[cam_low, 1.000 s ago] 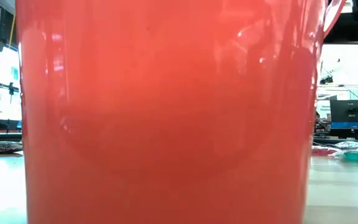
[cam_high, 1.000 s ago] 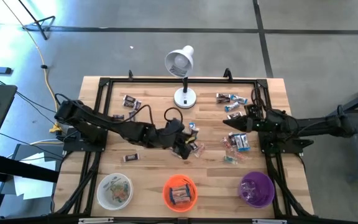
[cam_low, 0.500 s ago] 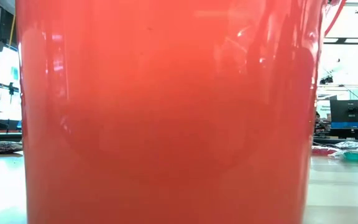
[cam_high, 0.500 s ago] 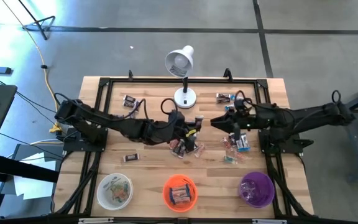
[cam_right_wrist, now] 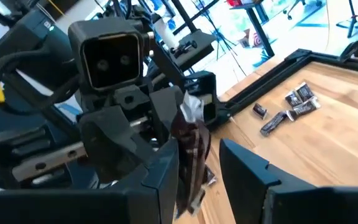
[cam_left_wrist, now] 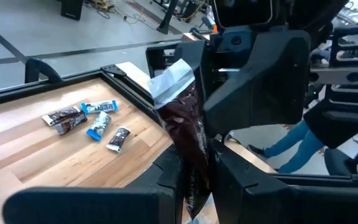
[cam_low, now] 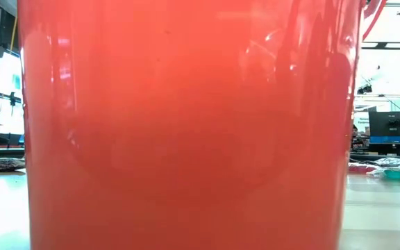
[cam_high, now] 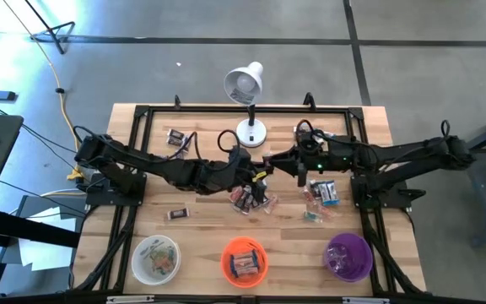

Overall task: Organize candy in baskets
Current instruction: Put the brown chocolate bar into the purple bucket

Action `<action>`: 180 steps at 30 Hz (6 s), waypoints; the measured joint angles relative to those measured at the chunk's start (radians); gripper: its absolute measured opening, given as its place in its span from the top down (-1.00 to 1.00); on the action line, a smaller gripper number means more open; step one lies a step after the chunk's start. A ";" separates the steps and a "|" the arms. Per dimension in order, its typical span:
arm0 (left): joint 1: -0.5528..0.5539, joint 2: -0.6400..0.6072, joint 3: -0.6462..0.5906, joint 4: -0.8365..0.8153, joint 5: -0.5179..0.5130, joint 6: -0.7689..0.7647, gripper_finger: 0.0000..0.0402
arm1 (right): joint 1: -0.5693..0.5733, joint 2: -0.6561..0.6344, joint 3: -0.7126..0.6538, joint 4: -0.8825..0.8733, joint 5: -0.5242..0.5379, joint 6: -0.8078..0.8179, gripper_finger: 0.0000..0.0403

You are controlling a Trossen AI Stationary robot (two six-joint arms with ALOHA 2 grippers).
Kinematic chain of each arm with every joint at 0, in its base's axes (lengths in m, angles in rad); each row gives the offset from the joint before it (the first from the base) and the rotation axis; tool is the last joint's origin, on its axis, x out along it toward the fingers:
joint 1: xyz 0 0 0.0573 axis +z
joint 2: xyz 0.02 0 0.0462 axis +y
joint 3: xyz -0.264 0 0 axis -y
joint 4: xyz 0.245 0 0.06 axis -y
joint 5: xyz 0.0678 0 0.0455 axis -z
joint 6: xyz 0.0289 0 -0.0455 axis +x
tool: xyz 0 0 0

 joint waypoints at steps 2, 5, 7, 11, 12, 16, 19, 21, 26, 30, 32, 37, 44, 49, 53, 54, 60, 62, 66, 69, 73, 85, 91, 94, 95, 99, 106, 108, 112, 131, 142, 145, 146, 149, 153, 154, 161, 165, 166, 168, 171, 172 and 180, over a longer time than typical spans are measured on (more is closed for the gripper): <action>0.000 0.004 0.000 0.001 0.002 0.001 0.75 | -0.004 0.010 0.000 0.035 0.000 0.000 0.45; 0.000 0.008 0.000 -0.004 0.005 0.004 0.75 | -0.004 0.011 0.000 0.057 0.001 -0.001 0.45; 0.000 0.010 0.000 0.002 0.005 0.004 0.75 | -0.004 0.011 0.000 0.065 0.001 -0.004 0.45; 0.005 0.015 0.000 -0.004 0.009 0.004 0.75 | -0.004 0.012 0.000 0.074 0.001 -0.002 0.45; 0.007 0.015 0.000 -0.001 0.008 0.006 0.75 | -0.004 0.014 0.000 0.074 0.001 0.000 0.45; 0.014 0.015 0.000 -0.002 0.008 0.019 0.75 | -0.003 0.016 0.000 0.074 0.001 0.003 0.45; 0.020 0.015 0.000 -0.001 0.008 0.019 0.75 | -0.003 0.019 0.000 0.075 0.001 0.003 0.45; 0.024 0.015 0.000 -0.001 0.008 0.019 0.75 | -0.003 0.019 0.000 0.081 0.001 0.004 0.45; 0.032 0.015 0.000 0.008 0.009 0.046 0.75 | -0.003 0.026 0.000 0.094 0.002 0.005 0.45; 0.032 0.015 0.000 0.020 0.009 0.069 0.75 | -0.003 0.031 0.001 0.093 0.003 0.023 0.45; 0.032 0.015 0.000 0.022 0.009 0.073 0.75 | -0.003 0.036 0.001 0.094 0.002 0.022 0.45; 0.032 0.015 0.000 0.021 0.008 0.076 0.75 | -0.003 0.043 0.001 0.090 0.002 0.020 0.45; 0.032 0.015 -0.001 0.021 0.008 0.090 0.75 | -0.003 0.043 0.000 0.075 -0.001 0.023 0.45; 0.032 0.015 -0.001 0.014 0.004 0.090 0.75 | -0.003 0.043 0.000 0.069 -0.009 0.027 0.45; 0.032 0.015 -0.001 0.014 -0.001 0.116 0.75 | -0.010 0.043 0.000 0.067 -0.012 0.027 0.45; 0.031 0.015 -0.001 0.014 -0.003 0.129 0.75 | -0.010 0.043 0.000 0.062 -0.012 0.028 0.45; 0.030 0.015 -0.001 0.010 -0.006 0.146 0.75 | -0.020 0.040 0.000 0.033 -0.013 0.029 0.45; 0.030 0.015 -0.001 0.009 -0.006 0.141 0.75 | -0.025 0.040 0.000 0.032 -0.016 0.031 0.45; 0.031 0.015 -0.001 0.012 -0.006 0.141 0.75 | -0.030 0.040 0.000 0.033 -0.015 0.031 0.45; 0.030 0.015 -0.001 0.013 -0.006 0.141 0.75 | -0.030 0.040 0.000 0.033 -0.015 0.031 0.45; 0.031 0.015 -0.001 0.012 -0.006 0.140 0.75 | -0.030 0.040 0.000 0.035 -0.014 0.028 0.55; 0.031 0.014 -0.001 0.013 -0.010 0.138 0.75 | -0.030 0.041 0.000 0.056 -0.042 0.004 0.93; 0.030 0.014 -0.001 0.015 -0.032 0.131 0.75 | -0.031 0.042 0.000 0.060 -0.044 0.001 0.98; 0.030 0.014 -0.001 0.012 -0.032 0.131 0.75 | -0.030 0.042 0.000 0.060 -0.045 0.001 0.98; 0.030 0.014 -0.001 0.007 -0.032 0.131 0.75 | -0.031 0.042 0.000 0.059 -0.045 0.001 0.99; 0.030 0.014 0.000 -0.024 -0.038 0.130 0.75 | -0.031 0.044 -0.001 0.052 -0.045 0.001 0.99; 0.031 0.010 0.000 -0.038 0.010 0.075 0.65 | -0.030 0.044 -0.001 0.042 -0.046 0.001 1.00; 0.031 0.009 0.000 -0.037 0.012 0.070 0.63 | -0.030 0.042 -0.001 0.045 -0.046 0.002 1.00; 0.031 0.009 0.000 -0.034 0.010 0.071 0.62 | -0.030 0.042 -0.001 0.044 -0.046 0.003 1.00; 0.053 -0.019 0.117 -0.485 0.182 0.212 0.16 | -0.032 0.028 -0.001 -0.021 -0.046 0.027 1.00; 0.043 -0.026 0.153 -0.670 0.288 0.089 0.12 | 0.089 -0.231 0.000 -0.576 -0.057 0.290 1.00; 0.043 -0.026 0.153 -0.690 0.367 0.061 0.12 | 0.212 -0.291 0.000 -0.718 -0.058 0.434 1.00; 0.043 -0.026 0.153 -0.700 0.391 0.052 0.12 | 0.264 -0.305 0.000 -0.760 -0.062 0.490 1.00; 0.043 -0.026 0.153 -0.712 0.439 0.007 0.12 | 0.422 -0.320 0.000 -0.844 -0.063 0.651 1.00; 0.035 -0.026 0.153 -0.728 0.465 -0.066 0.12 | 0.634 -0.291 0.000 -0.923 -0.063 0.856 1.00; 0.032 -0.026 0.153 -0.726 0.465 -0.075 0.12 | 0.681 -0.277 0.000 -0.937 -0.063 0.901 1.00; 0.008 -0.026 0.153 -0.727 0.466 -0.114 0.12 | 0.898 -0.154 0.000 -0.944 -0.111 1.062 0.88; 0.004 -0.025 0.153 -0.728 0.466 -0.139 0.12 | 0.908 -0.118 0.000 -0.955 -0.205 1.068 0.61; 0.004 -0.025 0.153 -0.728 0.466 -0.143 0.12 | 0.908 -0.114 0.000 -0.958 -0.220 1.063 0.54; 0.004 -0.025 0.153 -0.728 0.466 -0.148 0.12 | 0.908 -0.113 0.000 -0.957 -0.233 1.058 0.43; 0.005 -0.025 0.153 -0.748 0.462 -0.149 0.12 | 0.890 -0.125 0.000 -0.969 -0.237 1.022 0.35; 0.005 -0.025 0.153 -0.767 0.453 -0.152 0.12 | 0.879 -0.134 0.000 -0.972 -0.229 1.008 0.34; 0.034 -0.041 0.153 -1.210 0.317 -0.172 0.12 | 0.727 -0.228 0.000 -0.983 -0.055 0.854 0.34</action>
